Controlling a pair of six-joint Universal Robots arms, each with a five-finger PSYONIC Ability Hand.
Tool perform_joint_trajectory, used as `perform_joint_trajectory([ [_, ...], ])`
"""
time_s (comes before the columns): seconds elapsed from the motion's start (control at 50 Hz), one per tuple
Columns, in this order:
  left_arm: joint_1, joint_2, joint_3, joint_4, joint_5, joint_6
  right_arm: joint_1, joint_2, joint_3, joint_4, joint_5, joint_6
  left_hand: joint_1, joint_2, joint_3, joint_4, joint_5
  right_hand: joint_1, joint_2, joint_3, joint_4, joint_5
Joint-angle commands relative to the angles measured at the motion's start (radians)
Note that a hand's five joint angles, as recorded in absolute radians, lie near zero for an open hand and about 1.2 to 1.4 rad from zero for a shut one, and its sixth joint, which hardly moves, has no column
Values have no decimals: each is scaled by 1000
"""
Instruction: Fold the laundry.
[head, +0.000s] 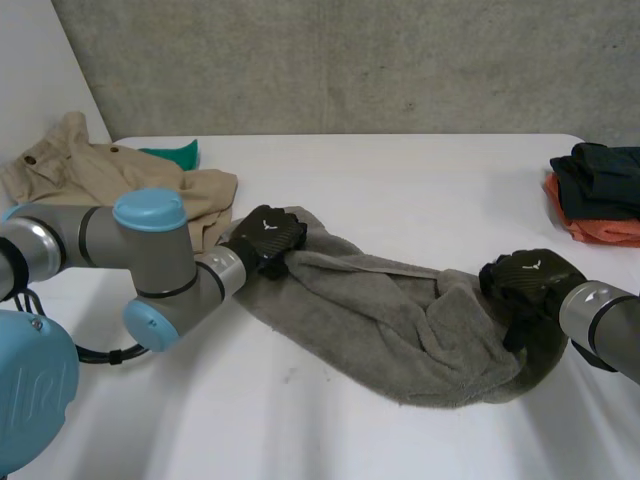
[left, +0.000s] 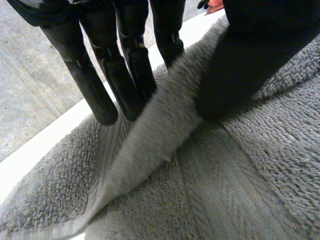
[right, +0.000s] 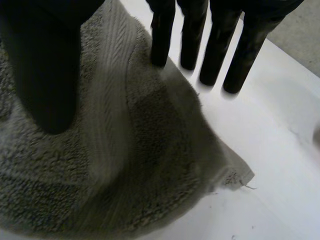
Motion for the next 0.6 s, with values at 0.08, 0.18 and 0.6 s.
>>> perform_joint_trajectory([
  [0.08, -15, 47, 10, 62, -113, 4, 0, -5, 48, 43, -23, -45, 385, 384, 398, 394, 401, 1014, 954, 967, 967, 975],
  [0.18, -16, 122, -2, 94, -163, 1, -5, -59, 77, 163, -57, -167, 385, 384, 398, 394, 401, 1014, 954, 967, 967, 975],
  [0.6, -56, 438, -154, 111, -158, 7, -164, -280, -173, 384, -367, -26, 385, 384, 398, 394, 401, -208, -268, -255, -255, -247],
])
